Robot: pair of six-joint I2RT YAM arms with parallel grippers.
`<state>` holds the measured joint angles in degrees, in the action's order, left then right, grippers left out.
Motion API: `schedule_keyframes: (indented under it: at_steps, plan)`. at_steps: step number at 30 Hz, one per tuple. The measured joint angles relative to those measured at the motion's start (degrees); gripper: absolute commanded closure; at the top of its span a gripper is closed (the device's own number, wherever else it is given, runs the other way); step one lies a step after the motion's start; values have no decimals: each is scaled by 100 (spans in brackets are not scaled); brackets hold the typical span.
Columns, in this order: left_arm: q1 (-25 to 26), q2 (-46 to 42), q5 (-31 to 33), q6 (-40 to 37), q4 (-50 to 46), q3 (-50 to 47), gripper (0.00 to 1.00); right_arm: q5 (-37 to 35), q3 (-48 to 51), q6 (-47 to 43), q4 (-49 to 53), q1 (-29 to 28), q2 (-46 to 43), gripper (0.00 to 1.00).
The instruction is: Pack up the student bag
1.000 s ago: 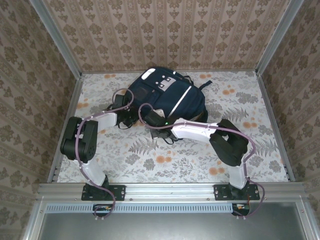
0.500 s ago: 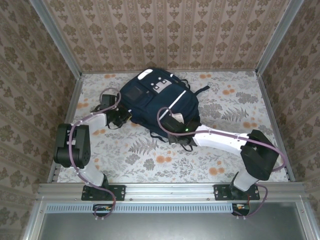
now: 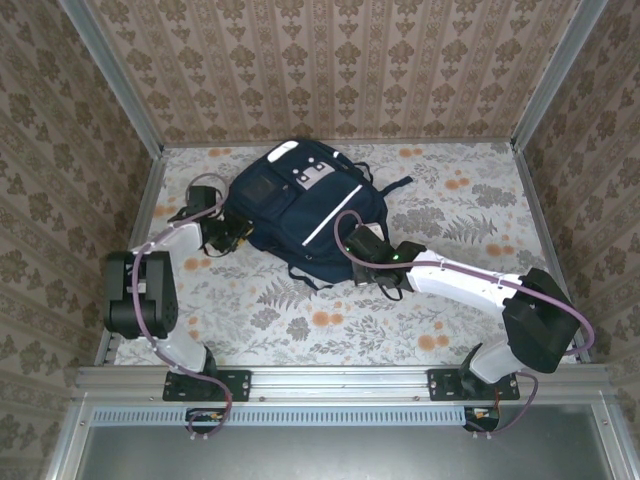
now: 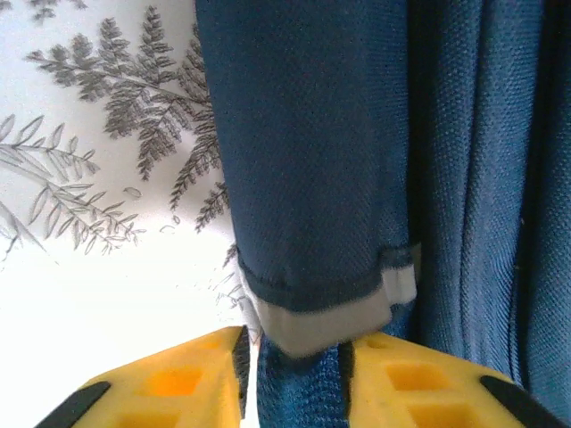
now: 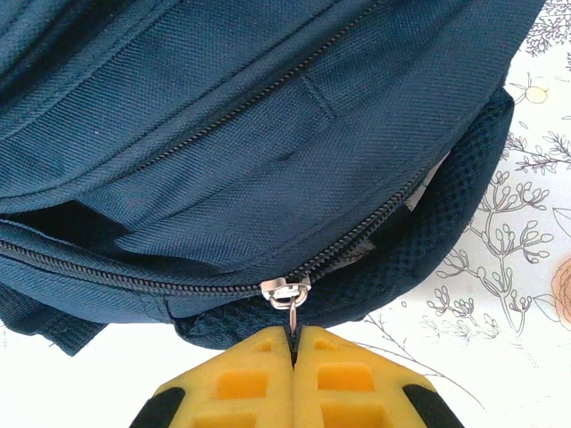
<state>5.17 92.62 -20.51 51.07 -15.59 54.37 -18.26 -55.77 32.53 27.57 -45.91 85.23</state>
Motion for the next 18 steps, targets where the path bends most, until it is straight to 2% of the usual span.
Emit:
schedule_keyframes:
  at_steps: [3, 10, 14, 18]
  plan:
    - [468, -487, 273, 186, -234, -35, 56, 35, 2, 0, -20, -9, 0, 100]
    - [2374, -1676, 782, 1515, -321, -723, 55, 101, 96, -48, -120, -9, -13, 100]
    - [3344, -1768, 1113, 2533, -138, -1049, 55, 129, 208, -131, -229, -9, -142, 100]
    - [3989, -1613, 1399, 3322, 326, -1078, 53, 269, 367, -208, -372, 17, -293, 100]
